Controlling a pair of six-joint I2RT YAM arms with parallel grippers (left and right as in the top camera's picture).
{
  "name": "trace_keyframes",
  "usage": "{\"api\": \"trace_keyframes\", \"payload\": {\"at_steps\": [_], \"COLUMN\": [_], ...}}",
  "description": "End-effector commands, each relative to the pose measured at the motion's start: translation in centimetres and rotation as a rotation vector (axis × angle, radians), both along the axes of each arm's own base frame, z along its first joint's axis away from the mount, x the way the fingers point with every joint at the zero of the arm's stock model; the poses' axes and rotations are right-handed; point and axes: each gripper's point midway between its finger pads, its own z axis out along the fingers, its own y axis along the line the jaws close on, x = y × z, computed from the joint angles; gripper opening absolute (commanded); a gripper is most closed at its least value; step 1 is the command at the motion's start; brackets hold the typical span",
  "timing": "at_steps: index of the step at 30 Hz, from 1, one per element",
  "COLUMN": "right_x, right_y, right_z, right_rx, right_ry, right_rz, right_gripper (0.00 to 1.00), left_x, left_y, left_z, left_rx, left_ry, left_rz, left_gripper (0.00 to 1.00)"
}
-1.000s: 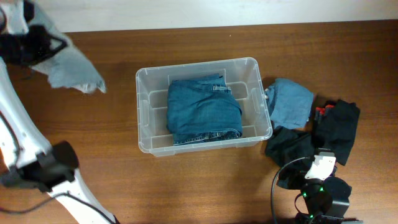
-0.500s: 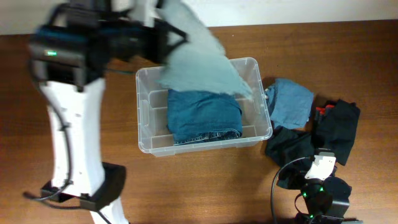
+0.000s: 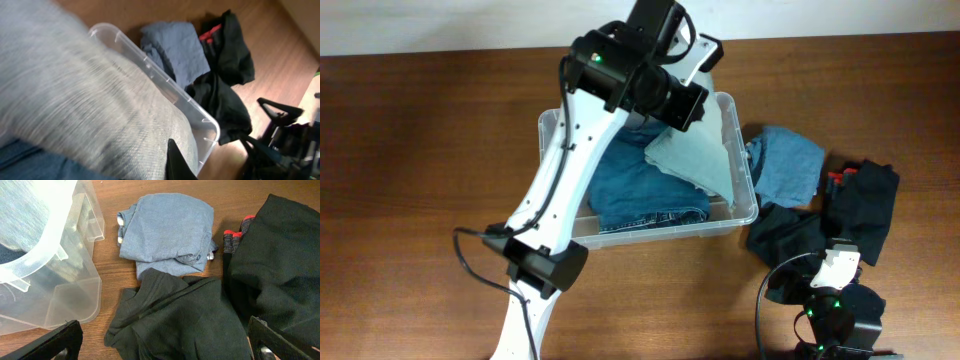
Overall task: Pack container
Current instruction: 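Lay the light denim on top of the jeans in the bin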
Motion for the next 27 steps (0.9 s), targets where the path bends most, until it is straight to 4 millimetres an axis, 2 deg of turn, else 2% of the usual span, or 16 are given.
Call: {"api": "trace_keyframes", "payload": {"at_steps": [1, 5, 8, 12, 16, 20, 22, 24, 27], "right_x": [0.0, 0.0, 0.0, 0.0, 0.0, 0.0, 0.0, 0.0, 0.0], "right_y": [0.0, 0.0, 0.0, 0.0, 0.0, 0.0, 0.0, 0.0, 0.0], "right_z": [0.2, 0.2, 0.2, 0.2, 0.2, 0.2, 0.2, 0.2, 0.2], "right_rx": [-0.003, -0.003, -0.003, -0.003, -0.003, -0.003, -0.003, -0.003, -0.003], "right_ry": [-0.009, -0.009, -0.009, -0.009, -0.009, -0.009, -0.009, -0.009, -0.009], "right_rz": [0.004, 0.004, 0.004, 0.004, 0.004, 0.004, 0.004, 0.004, 0.004], "right_gripper": [0.99, 0.99, 0.99, 0.98, 0.99, 0.98, 0.99, 0.98, 0.98], "left_x": [-0.6, -0.5, -0.8, 0.9, 2.4, 3.4, 3.4, 3.9, 3.2], "left_y": [-0.3, 1.5, 4.5, 7.2, 9.6, 11.5, 11.7, 12.8, 13.2], "left_z": [0.5, -0.6, -2.1, -2.6, -2.7, -2.7, -2.7, -2.7, -0.3], "left_rx": [-0.023, 0.063, 0.186, 0.212, 0.213, 0.249, 0.256, 0.314, 0.285], "left_ry": [-0.003, 0.012, 0.065, 0.088, 0.108, 0.087, 0.083, 0.047, 0.002], "left_rz": [-0.043, 0.003, 0.078, 0.179, 0.279, 0.340, 0.343, 0.391, 0.400], "left_gripper": [0.01, 0.00, 0.00, 0.01, 0.02, 0.19, 0.20, 0.19, 0.18]}}
